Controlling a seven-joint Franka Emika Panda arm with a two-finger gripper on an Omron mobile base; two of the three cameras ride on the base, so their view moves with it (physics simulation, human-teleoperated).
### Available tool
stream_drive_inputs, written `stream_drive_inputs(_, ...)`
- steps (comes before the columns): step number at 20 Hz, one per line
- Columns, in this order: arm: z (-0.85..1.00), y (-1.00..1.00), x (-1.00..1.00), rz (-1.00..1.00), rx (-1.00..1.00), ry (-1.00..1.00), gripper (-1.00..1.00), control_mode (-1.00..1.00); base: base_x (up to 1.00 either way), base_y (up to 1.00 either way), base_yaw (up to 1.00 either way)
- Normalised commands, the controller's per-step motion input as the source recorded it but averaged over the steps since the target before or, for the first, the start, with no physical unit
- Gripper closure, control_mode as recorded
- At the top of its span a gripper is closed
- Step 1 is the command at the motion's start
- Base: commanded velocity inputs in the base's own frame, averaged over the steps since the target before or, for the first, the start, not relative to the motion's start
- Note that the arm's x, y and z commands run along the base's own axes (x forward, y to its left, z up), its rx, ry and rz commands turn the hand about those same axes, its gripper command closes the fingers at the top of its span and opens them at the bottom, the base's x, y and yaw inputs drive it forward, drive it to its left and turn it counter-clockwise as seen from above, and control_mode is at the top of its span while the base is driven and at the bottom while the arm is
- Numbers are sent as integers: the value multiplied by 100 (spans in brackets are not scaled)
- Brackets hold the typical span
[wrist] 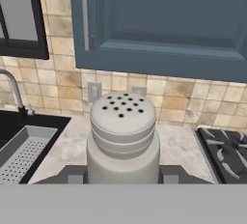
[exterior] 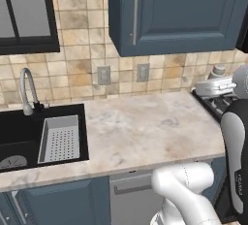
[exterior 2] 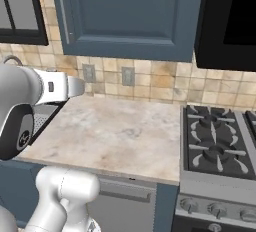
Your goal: Take 2 condiments from the cabinet and move them on the counter near the stove.Make sure the condiments are lined up with each other, next to each other.
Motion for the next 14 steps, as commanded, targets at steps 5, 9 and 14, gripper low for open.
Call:
stream_drive_inputs(5, 0, 0, 0, 0, 0, 0, 100, 100, 42, -19, 8)
stream_drive_inputs(9, 0, 0, 0, 0, 0, 0, 100, 100, 30, -15, 5)
stream_drive_inputs(14, 0, 0, 0, 0, 0, 0, 100, 100, 6, -7, 0)
